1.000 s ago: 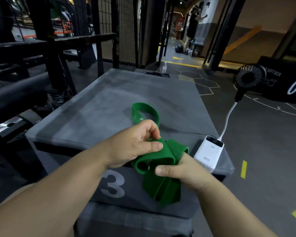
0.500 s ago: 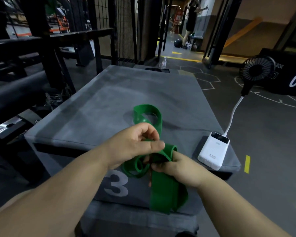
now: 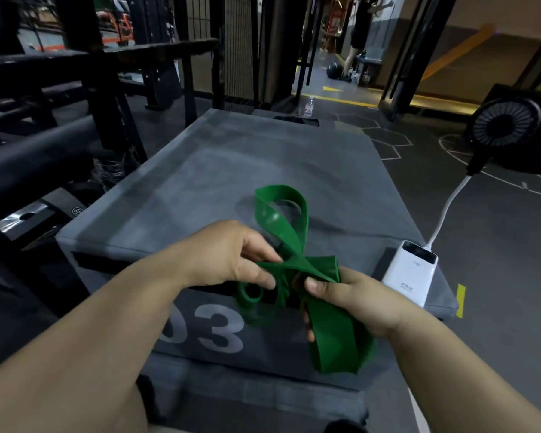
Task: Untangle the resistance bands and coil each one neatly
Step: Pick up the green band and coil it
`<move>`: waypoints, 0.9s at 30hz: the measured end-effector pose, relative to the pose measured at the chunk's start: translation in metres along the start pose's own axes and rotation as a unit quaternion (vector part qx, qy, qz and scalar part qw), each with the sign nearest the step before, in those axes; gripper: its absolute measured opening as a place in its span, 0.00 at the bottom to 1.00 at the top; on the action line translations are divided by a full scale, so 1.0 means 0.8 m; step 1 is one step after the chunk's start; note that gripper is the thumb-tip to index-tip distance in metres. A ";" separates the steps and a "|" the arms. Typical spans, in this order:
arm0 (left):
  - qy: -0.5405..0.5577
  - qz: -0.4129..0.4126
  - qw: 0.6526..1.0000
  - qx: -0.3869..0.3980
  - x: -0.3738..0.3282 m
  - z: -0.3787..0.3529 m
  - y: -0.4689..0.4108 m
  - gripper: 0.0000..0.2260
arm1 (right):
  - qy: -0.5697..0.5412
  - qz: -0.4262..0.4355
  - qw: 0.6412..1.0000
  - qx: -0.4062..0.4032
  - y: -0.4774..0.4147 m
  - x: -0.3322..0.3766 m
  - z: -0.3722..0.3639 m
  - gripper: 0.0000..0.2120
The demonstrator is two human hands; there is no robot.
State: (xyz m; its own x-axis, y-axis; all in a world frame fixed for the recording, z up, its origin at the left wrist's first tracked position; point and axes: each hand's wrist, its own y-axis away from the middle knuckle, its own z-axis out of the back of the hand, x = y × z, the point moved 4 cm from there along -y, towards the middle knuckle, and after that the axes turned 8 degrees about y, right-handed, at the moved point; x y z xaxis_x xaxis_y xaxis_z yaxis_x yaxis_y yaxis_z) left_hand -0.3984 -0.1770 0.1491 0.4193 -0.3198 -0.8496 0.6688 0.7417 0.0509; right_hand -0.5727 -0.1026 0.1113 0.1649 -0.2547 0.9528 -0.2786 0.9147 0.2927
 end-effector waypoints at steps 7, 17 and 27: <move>0.130 0.018 0.973 0.192 -0.006 -0.026 0.012 0.11 | 0.210 0.002 0.975 0.071 0.001 -0.009 0.002 0.10; -0.007 -0.060 0.996 -0.060 -0.002 -0.047 -0.027 0.13 | -0.021 0.028 0.973 0.228 0.016 -0.011 -0.026 0.23; 0.135 -0.035 0.985 -0.104 0.009 -0.040 -0.034 0.19 | -0.028 0.059 0.983 0.174 0.008 -0.007 -0.015 0.18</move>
State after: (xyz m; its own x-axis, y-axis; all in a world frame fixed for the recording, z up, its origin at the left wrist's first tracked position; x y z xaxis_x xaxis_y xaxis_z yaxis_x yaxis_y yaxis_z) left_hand -0.4335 -0.1807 0.1248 0.1786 -0.2271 -0.9574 0.5390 0.8366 -0.0979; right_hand -0.5640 -0.0919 0.1072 0.0618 -0.1790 0.9819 -0.6011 0.7787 0.1798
